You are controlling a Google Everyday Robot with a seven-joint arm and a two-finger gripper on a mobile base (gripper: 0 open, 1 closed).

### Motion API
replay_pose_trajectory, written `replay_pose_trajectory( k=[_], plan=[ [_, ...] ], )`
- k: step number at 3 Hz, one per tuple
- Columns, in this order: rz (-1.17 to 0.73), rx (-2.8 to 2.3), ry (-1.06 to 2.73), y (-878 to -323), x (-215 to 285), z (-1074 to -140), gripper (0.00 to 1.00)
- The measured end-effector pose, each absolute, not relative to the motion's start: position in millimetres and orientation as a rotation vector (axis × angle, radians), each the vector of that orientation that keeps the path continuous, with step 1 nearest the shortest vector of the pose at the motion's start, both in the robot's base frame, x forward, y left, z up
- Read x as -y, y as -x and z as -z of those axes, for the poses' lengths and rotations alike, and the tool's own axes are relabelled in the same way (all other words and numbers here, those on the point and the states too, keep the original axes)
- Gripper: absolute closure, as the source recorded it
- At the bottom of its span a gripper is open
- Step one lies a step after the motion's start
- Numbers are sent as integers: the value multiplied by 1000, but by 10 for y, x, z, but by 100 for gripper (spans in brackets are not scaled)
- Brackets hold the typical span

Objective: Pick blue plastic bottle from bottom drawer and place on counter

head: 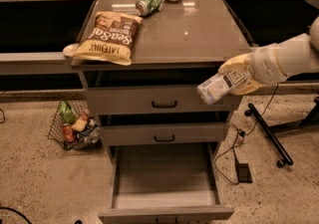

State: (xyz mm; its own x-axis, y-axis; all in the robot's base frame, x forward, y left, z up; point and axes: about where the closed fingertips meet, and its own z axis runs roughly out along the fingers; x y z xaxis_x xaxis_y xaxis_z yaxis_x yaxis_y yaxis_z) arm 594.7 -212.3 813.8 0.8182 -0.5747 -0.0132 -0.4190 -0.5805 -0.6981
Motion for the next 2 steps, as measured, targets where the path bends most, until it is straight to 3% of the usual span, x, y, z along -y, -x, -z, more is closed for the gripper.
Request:
replay_pose_trajectory(
  k=[2],
  plan=[
    [419,-595,2349,-5852,2012,-8700,100]
  ],
)
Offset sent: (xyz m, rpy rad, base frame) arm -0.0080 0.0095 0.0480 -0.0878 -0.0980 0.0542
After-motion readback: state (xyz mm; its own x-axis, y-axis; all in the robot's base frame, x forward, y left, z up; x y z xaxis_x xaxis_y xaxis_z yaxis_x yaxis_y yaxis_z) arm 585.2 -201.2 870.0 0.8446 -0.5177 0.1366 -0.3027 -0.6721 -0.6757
